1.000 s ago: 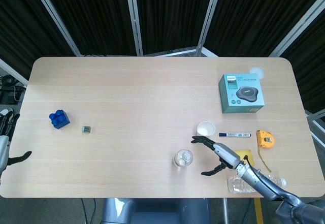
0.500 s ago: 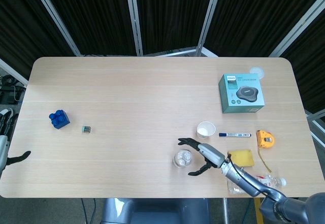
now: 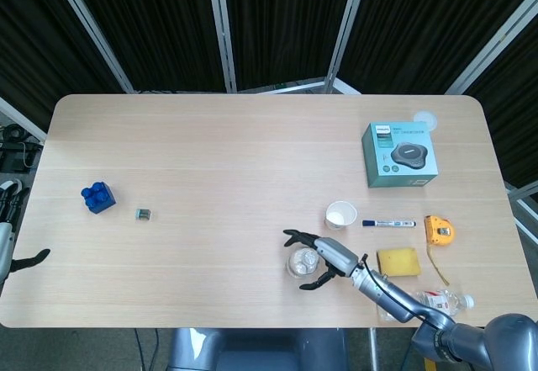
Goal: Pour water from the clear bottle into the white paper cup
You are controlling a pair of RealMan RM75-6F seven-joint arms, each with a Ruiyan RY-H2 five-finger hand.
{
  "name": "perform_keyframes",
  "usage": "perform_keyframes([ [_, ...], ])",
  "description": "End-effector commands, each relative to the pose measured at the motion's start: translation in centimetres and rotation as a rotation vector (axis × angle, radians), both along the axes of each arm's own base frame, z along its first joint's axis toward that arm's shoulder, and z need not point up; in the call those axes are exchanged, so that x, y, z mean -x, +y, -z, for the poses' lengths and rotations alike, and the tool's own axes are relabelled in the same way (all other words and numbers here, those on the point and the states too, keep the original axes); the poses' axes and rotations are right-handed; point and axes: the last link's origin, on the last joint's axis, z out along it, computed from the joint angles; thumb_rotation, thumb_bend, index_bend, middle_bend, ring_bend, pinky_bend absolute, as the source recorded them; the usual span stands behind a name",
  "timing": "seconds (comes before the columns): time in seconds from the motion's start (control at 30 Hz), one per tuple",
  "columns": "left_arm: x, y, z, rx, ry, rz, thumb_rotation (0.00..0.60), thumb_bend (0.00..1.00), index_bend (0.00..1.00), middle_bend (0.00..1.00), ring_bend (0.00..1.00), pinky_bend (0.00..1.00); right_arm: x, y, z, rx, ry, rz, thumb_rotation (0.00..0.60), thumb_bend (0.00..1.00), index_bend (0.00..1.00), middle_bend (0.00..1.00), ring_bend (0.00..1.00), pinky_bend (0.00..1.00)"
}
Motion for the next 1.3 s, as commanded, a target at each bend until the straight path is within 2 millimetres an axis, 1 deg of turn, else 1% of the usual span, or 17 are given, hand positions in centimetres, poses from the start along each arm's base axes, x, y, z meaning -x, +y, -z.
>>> perform_keyframes([
  [0.03,0.0,0.0,0.0,-0.001,0.0,-0.003,0.6,0.0,0.0,0.0,0.0,0.0,-0.1,-0.1,0.4,0.011,0.011,-0.015,0.6,0.0,0.04,0.2,0.12,0.16],
  [0.23,0.1,0.1,0.0,0.001,0.001,-0.005,0.6,0.0,0.0,0.0,0.0,0.0,-0.7,-0.2,1.0,0.017,-0.002,-0.007,0.6,0.0,0.11,0.23,0.15,0.16],
  [0.4,0.1,0.1,0.0,-0.002,0.0,-0.005,0.6,0.0,0.0,0.0,0.0,0.0,-1.2,-0.1,1.4,-0.002,-0.033,0.029,0.6,0.0,0.21,0.31,0.21,0.18],
  [0.43,0.1,0.1,0.0,-0.003,0.0,-0.006,0.6,0.0,0.0,0.0,0.0,0.0,-1.3,-0.1,1.4,-0.008,-0.039,0.039,0.6,0.02,0.24,0.35,0.24,0.2],
  [0.47,0.1,0.1,0.0,-0.003,0.0,-0.006,0.6,0.0,0.0,0.0,0.0,0.0,-1.3,-0.1,1.4,-0.013,-0.046,0.052,0.6,0.06,0.28,0.39,0.28,0.24],
  [0.5,0.1,0.1,0.0,-0.003,-0.001,-0.006,0.6,0.0,0.0,0.0,0.0,0.0,-1.4,-0.1,1.4,-0.018,-0.056,0.071,0.6,0.12,0.32,0.43,0.32,0.28],
  [0.6,0.1,0.1,0.0,-0.001,-0.002,-0.005,0.6,0.0,0.0,0.0,0.0,0.0,-1.4,-0.2,1.4,-0.017,-0.07,0.105,0.6,0.24,0.44,0.53,0.42,0.36],
  [0.7,0.0,0.1,0.0,-0.001,-0.003,-0.004,0.6,0.0,0.0,0.0,0.0,0.0,-1.4,-0.1,1.4,-0.024,-0.067,0.115,0.6,0.31,0.49,0.56,0.46,0.4],
  [0.77,0.0,0.0,0.0,-0.002,-0.003,-0.005,0.6,0.0,0.0,0.0,0.0,0.0,-1.4,0.0,1.3,-0.029,-0.068,0.113,0.6,0.34,0.5,0.57,0.47,0.4],
  [0.87,0.1,-0.1,0.0,-0.001,-0.002,-0.007,0.6,0.0,0.0,0.0,0.0,0.0,-1.5,0.1,1.1,-0.029,-0.08,0.112,0.6,0.35,0.5,0.57,0.47,0.4],
  [0.97,0.1,-0.1,-0.1,-0.003,-0.005,-0.007,0.6,0.0,0.0,0.0,0.0,0.0,-1.8,0.2,0.3,-0.03,-0.119,0.12,0.6,0.35,0.5,0.57,0.47,0.4],
  [1.07,-0.1,-0.2,-0.1,-0.003,-0.009,-0.001,0.6,0.0,0.0,0.0,0.0,0.0,-2.4,0.2,-1.3,-0.022,-0.154,0.105,0.6,0.35,0.5,0.57,0.47,0.41],
  [1.13,-0.2,-0.3,-0.1,-0.001,-0.012,0.003,0.6,0.0,0.0,0.0,0.0,0.0,-2.7,0.0,-2.9,0.002,-0.166,0.075,0.6,0.35,0.5,0.57,0.47,0.41],
  [1.2,-0.3,-0.3,-0.1,0.002,-0.014,0.009,0.6,0.0,0.0,0.0,0.0,0.0,-2.8,-0.2,-5.0,0.035,-0.172,0.056,0.6,0.35,0.5,0.57,0.47,0.41],
  [1.3,-0.4,-0.5,-0.2,0.001,-0.017,0.018,0.6,0.0,0.0,0.0,0.0,0.0,-2.5,-0.9,-7.8,0.103,-0.153,0.051,0.6,0.35,0.5,0.57,0.47,0.41],
])
